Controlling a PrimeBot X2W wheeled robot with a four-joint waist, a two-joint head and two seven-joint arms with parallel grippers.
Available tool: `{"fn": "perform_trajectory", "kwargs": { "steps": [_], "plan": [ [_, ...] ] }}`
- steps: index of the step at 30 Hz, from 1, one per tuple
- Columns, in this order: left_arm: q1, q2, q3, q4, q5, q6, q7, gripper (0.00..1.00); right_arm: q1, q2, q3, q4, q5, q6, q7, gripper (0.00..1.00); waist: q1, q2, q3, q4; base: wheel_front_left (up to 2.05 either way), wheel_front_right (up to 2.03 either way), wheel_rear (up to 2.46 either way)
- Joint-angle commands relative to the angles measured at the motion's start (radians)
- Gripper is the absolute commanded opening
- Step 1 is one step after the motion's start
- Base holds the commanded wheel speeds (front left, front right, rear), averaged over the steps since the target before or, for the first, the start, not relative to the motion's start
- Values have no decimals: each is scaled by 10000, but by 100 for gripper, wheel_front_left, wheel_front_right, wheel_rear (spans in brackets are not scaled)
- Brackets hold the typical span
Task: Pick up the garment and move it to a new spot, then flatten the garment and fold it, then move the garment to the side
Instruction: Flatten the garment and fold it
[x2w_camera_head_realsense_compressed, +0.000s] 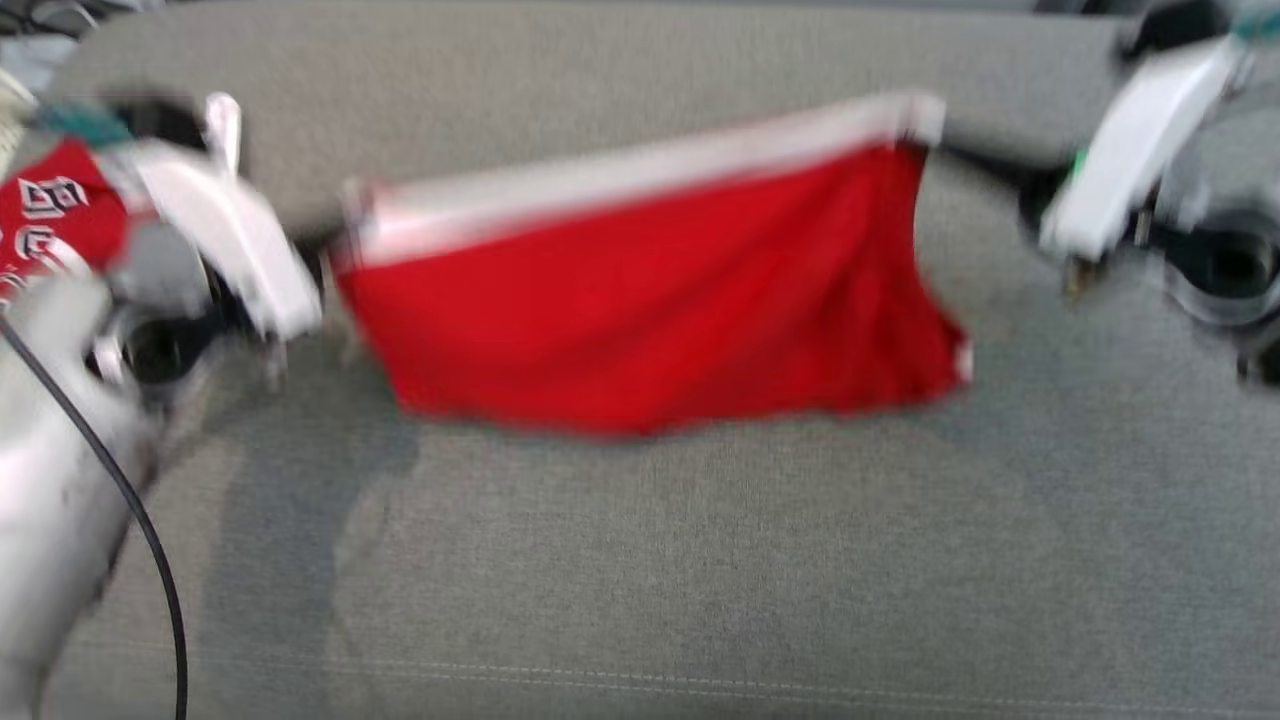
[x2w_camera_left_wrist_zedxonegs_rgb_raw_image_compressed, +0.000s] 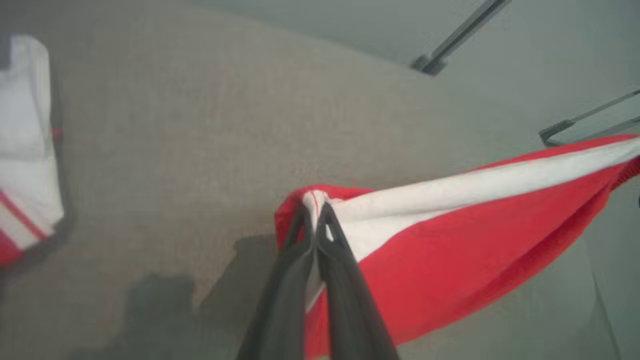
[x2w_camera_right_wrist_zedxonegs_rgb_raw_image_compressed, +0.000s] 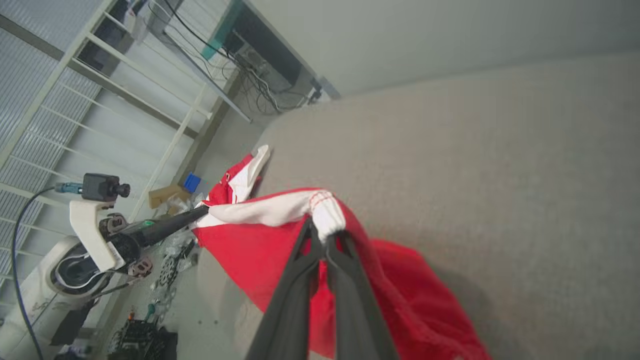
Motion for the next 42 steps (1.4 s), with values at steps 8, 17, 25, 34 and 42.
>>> {"fn": "perform_trajectory", "kwargs": {
  "steps": [8, 17, 25, 34, 42],
  "plan": [
    [-4373, -562, 1818, -38, 1286, -877, -4790, 0, -3270, 356, -1858, -164, -1557, 16, -2542, 0, 0, 0, 2117, -185, 0, 0, 0],
    [-2242, -773, 566, 441, 679, -936, -6107, 0, -932, -590, -1094, -305, -975, 16, -1434, 0, 0, 0, 2905, -47, 0, 0, 0],
    [415, -1074, -684, 551, -300, -938, -7451, 0, 1587, -749, -363, -276, -1122, 16, -1720, 0, 0, 0, 2300, 84, 0, 0, 0],
    [2072, -1265, -604, 547, -539, -939, -7703, 0, 3477, -972, -432, -701, -1049, 16, -2475, 0, 0, 0, 798, 271, 0, 0, 0],
    [3403, -1472, -341, 859, 97, -939, -7707, 0, 4726, -642, -485, -810, -987, 16, -2898, 0, 0, 0, -280, 224, 0, 0, 0]
  ]
}}
